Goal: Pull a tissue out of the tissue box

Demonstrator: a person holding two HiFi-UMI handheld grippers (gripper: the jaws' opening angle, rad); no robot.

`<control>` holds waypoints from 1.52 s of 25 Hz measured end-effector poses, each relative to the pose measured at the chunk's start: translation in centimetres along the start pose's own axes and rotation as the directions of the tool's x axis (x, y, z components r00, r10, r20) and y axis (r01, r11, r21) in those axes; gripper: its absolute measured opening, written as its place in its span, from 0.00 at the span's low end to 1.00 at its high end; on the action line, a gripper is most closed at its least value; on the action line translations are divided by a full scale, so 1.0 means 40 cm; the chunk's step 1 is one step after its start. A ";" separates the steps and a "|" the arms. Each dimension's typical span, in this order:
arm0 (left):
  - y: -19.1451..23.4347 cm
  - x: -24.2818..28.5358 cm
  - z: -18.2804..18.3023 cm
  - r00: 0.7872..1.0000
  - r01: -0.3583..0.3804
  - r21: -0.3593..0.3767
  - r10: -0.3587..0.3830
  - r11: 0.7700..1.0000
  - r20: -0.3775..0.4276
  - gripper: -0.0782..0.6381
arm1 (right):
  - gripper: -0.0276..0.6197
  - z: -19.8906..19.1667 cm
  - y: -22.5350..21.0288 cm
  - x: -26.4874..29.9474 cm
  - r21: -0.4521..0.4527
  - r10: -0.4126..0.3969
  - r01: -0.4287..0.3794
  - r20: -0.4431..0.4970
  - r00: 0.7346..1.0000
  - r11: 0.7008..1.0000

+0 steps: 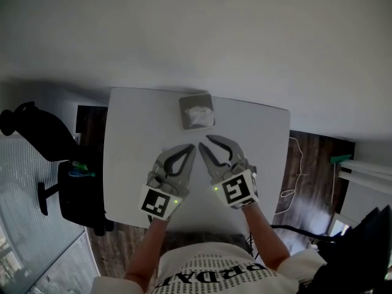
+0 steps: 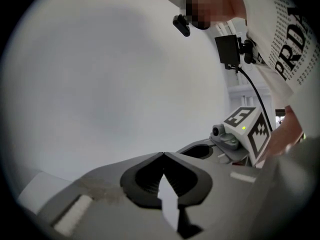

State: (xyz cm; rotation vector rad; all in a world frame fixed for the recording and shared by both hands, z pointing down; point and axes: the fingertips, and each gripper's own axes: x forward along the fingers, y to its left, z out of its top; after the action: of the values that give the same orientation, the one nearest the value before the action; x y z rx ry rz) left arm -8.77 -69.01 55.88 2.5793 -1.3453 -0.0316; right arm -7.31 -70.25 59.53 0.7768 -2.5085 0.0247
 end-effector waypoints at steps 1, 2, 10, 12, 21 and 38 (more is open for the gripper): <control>0.011 0.007 -0.008 1.000 -0.001 0.000 0.001 1.000 0.000 0.10 | 0.17 -0.009 -0.004 0.016 -0.009 -0.007 0.007 0.006 1.000 1.000; 0.022 0.014 -0.017 1.000 -0.002 0.002 0.002 1.000 -0.002 0.10 | 0.18 -0.019 -0.008 0.032 -0.018 -0.012 0.012 0.006 1.000 1.000; 0.089 0.052 -0.081 1.000 -0.025 -0.044 0.025 0.999 -0.012 0.10 | 0.21 -0.091 -0.032 0.121 -0.062 -0.028 0.023 -0.079 0.996 0.998; 0.099 0.056 -0.099 1.000 -0.027 -0.051 0.026 0.998 -0.017 0.10 | 0.21 -0.114 -0.037 0.139 -0.074 -0.034 0.026 -0.100 0.994 0.997; 0.128 0.073 -0.162 0.999 -0.036 -0.089 0.033 0.995 -0.040 0.10 | 0.26 -0.196 -0.073 0.199 -0.178 -0.097 0.066 -0.174 0.980 0.982; 0.137 0.092 -0.201 0.998 -0.028 -0.118 0.021 0.993 -0.062 0.10 | 0.05 -0.238 -0.111 0.233 -0.160 -0.115 0.083 -0.200 0.973 0.984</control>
State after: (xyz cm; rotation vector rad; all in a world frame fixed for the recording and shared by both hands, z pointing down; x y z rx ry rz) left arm -10.04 -73.46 65.21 2.4451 -1.3123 -0.0287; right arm -7.10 -77.29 71.66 0.7929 -2.2425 -0.1115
